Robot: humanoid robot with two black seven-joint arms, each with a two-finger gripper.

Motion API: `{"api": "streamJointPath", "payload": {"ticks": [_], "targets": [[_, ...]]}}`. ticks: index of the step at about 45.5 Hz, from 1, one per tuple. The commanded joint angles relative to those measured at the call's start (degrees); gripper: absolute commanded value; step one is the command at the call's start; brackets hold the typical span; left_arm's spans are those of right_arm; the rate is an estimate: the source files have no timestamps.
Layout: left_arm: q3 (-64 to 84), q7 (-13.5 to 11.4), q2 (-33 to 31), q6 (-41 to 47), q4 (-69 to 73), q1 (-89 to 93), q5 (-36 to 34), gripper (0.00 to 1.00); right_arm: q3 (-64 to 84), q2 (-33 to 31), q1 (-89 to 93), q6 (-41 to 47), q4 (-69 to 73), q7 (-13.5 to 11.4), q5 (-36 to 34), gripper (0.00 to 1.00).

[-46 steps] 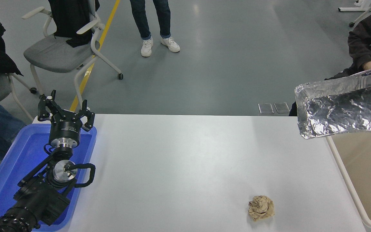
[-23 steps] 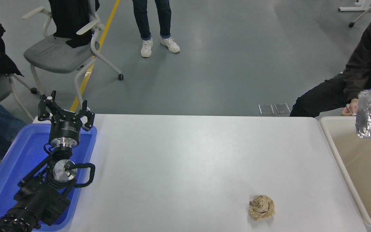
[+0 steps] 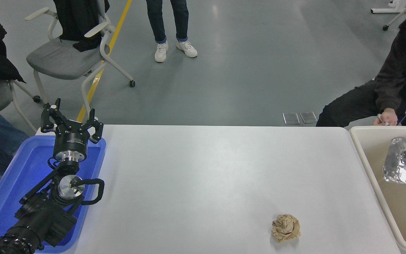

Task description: Pick up foil plate and place in dustbin

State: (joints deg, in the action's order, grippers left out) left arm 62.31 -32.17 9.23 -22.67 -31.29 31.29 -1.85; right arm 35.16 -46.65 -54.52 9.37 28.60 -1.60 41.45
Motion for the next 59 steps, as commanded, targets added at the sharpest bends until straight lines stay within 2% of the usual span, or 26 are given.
{"api": "streamJointPath", "payload": {"ticks": [1,2,3,4,6,7,8,31,39,42,45,47,55,59], "targets": [[0.0,0.0,0.0,0.0,0.0,0.0,0.0,0.99,-5.9,4.0,8.8,-5.2,-4.6,0.1,0.0,0.0],[0.0,0.0,0.0,0.0,0.0,0.0,0.0,0.99,-5.9,4.0,8.8,-5.2,-4.5,0.1,0.0,0.01],[0.0,0.0,0.0,0.0,0.0,0.0,0.0,0.99,-5.9,3.9,8.7,-5.2,-4.5,0.1,0.0,0.07],[0.0,0.0,0.0,0.0,0.0,0.0,0.0,0.99,-5.9,3.9,8.6,-5.2,-4.6,0.1,0.0,0.19],[0.0,-0.1,0.0,0.0,0.0,0.0,0.0,0.99,-6.2,3.9,8.3,-5.4,-4.6,0.1,-0.1,0.7],[0.0,-0.1,0.0,0.0,0.0,0.0,0.0,0.99,-6.6,3.9,8.1,-5.3,-4.4,0.1,-0.1,0.87],[0.0,0.0,0.0,0.0,0.0,0.0,0.0,0.99,-7.1,3.8,8.0,-5.0,-4.3,0.1,-0.1,0.99],[0.0,0.0,0.0,0.0,0.0,0.0,0.0,0.99,-11.0,3.1,4.8,-4.3,-0.5,0.1,0.7,1.0],[0.0,0.0,0.0,0.0,0.0,0.0,0.0,0.99,-10.5,-4.8,-3.4,-4.0,13.2,-0.7,2.7,1.0],[0.0,0.1,0.0,0.0,-0.1,0.0,-0.1,0.99,-10.0,-8.2,-8.4,-2.8,20.6,-2.3,5.8,1.0],[0.0,0.0,0.0,0.0,0.0,0.0,-0.1,0.99,-7.1,-11.9,-16.2,0.3,28.9,-6.0,8.9,1.0],[0.0,0.1,0.0,0.0,0.0,0.0,-0.1,0.99,-3.9,-12.8,-21.3,2.4,32.5,-6.9,9.4,1.0],[0.0,0.1,0.0,0.0,0.0,0.0,-0.1,0.99,14.2,-11.2,-44.1,7.3,43.3,-6.8,8.0,1.0],[0.0,0.1,0.0,0.0,0.0,0.0,-0.1,0.99,21.8,-8.9,-54.0,10.3,49.7,-6.8,3.6,1.0]]}}
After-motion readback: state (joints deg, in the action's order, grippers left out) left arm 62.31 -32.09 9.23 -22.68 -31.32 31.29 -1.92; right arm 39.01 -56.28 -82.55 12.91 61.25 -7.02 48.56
